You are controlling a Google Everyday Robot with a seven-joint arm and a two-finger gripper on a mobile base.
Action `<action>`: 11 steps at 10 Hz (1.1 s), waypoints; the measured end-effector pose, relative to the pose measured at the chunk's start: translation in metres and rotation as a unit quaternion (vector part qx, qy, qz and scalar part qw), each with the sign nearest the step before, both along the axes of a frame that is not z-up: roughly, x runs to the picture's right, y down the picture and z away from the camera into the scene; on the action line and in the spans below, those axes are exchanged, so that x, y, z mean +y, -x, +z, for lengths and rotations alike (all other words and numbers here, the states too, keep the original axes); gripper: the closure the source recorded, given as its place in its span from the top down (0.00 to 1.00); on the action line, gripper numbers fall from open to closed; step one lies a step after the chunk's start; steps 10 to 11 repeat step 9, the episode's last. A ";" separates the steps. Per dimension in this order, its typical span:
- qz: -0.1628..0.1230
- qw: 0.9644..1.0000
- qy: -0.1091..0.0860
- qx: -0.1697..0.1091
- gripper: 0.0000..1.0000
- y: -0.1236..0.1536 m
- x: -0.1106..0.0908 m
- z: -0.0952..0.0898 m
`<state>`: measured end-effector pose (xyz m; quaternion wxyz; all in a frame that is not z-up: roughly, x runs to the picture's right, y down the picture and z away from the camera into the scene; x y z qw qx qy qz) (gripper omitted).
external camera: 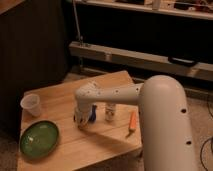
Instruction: Push the eraser across the table
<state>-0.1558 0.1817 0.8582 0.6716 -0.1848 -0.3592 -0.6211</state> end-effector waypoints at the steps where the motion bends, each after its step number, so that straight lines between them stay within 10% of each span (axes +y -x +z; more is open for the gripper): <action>1: -0.005 1.000 -0.004 0.005 0.00 0.003 -0.012 0.006; 6: -0.004 0.999 -0.013 0.037 0.00 -0.005 -0.050 0.029; 11: 0.032 0.998 -0.028 0.050 0.00 -0.038 -0.048 0.026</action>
